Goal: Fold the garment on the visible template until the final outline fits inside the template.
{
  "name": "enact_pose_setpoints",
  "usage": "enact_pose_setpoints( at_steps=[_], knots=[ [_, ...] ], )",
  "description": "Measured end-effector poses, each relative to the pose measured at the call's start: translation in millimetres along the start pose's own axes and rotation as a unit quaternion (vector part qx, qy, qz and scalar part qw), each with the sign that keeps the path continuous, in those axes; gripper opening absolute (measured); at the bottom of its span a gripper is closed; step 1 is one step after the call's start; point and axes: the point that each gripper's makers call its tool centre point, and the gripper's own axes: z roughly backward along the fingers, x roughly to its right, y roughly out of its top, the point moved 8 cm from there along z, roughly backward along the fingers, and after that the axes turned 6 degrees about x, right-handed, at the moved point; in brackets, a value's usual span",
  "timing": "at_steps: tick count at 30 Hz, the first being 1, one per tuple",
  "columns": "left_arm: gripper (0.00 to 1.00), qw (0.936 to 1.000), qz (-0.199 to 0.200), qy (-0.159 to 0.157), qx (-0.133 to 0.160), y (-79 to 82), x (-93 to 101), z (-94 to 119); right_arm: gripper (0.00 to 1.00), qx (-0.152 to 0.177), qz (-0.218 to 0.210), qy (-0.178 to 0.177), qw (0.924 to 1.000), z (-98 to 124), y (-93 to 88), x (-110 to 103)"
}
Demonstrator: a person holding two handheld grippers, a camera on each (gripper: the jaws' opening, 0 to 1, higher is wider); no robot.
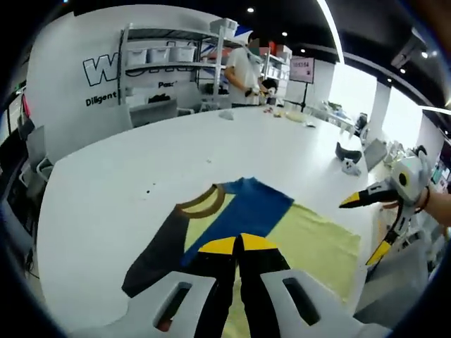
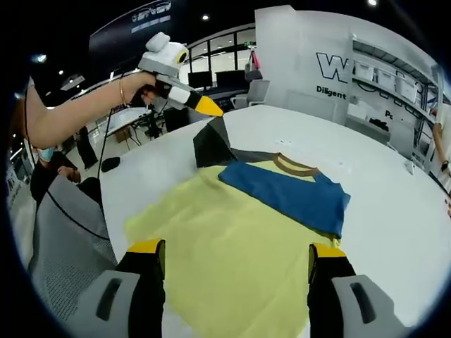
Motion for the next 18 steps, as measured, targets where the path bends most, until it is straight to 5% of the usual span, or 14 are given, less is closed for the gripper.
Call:
enact_pose_setpoints(
  at_steps=[18],
  knots=[
    [0.05,0.9985,-0.038,-0.037,-0.01,21.9,14.8,-23,0.55,0.054,0.058,-0.002,0.9968,-65,40.7,16]
  ],
)
